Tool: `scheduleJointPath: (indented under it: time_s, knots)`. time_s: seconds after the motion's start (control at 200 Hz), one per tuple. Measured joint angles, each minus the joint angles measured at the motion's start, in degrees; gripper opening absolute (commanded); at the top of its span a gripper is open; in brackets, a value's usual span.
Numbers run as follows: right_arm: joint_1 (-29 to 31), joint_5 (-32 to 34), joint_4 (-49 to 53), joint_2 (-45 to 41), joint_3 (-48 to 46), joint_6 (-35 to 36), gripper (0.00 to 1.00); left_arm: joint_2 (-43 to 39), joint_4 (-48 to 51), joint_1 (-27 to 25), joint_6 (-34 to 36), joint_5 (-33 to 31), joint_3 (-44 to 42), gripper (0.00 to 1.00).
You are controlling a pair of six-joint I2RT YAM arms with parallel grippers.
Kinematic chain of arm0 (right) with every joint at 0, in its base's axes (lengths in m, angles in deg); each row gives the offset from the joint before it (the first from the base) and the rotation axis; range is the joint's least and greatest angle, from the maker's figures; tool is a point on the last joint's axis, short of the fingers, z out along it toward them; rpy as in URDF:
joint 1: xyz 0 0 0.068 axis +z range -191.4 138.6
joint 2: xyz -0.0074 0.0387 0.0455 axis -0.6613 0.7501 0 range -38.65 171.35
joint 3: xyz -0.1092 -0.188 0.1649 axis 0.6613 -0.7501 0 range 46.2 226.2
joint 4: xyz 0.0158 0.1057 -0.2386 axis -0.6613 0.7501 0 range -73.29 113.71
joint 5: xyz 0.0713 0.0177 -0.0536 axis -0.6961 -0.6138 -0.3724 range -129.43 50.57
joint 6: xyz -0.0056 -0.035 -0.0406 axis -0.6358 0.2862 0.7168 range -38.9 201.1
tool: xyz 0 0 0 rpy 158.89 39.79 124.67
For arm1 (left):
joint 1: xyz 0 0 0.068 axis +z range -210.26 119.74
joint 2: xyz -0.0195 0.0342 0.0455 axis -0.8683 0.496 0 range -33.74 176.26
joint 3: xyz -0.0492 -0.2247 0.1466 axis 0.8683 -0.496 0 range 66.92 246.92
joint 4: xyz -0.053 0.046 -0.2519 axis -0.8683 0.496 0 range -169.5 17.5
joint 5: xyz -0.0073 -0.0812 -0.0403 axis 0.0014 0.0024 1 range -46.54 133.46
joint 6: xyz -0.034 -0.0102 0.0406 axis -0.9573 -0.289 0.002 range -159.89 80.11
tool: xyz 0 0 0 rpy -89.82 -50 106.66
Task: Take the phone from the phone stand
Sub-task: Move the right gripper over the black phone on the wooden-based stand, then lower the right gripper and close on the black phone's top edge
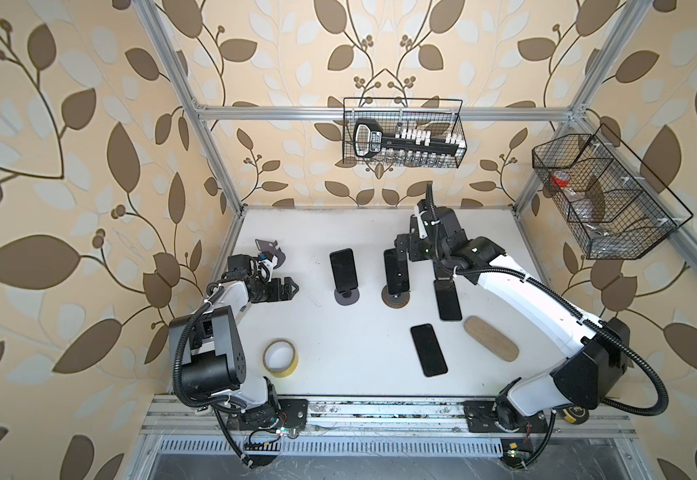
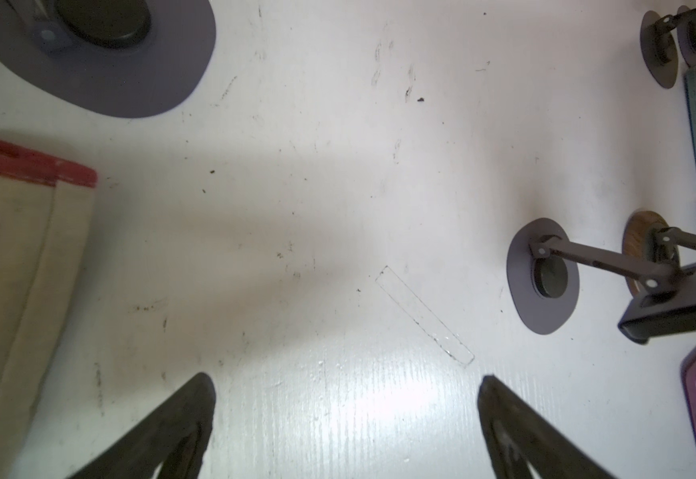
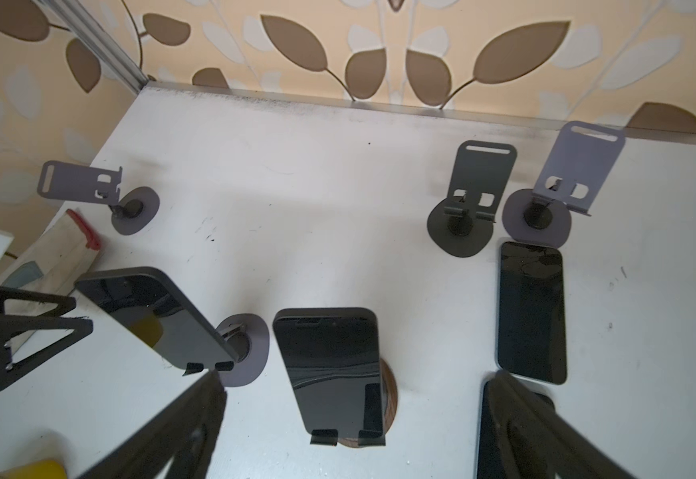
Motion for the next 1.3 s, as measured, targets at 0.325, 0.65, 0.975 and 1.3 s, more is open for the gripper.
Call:
scheduleJointPath:
  time_s: [0.325,0.65,0.975,1.3]
  knots:
    - [1.99,-0.72,-0.79,6.62,-0.09,-0.66,1.00,0.00,0.02,0.00,0.00,0.00,0.00,0.99]
    - [2.56,-1.31,-1.44,10.82,-0.02,-0.39,1.00,0.00,0.02,0.00,0.00,0.00,0.00,0.99]
    - [1.99,-1.36,-0.98,14.36,1.57,-0.37,0.94,0.00,0.00,0.00,0.02,0.00,0.00,0.99]
    - [1.33,-0.74,-0.96,14.73,1.97,-0.37,0.90,0.00,0.02,0.00,0.02,0.00,0.00,0.99]
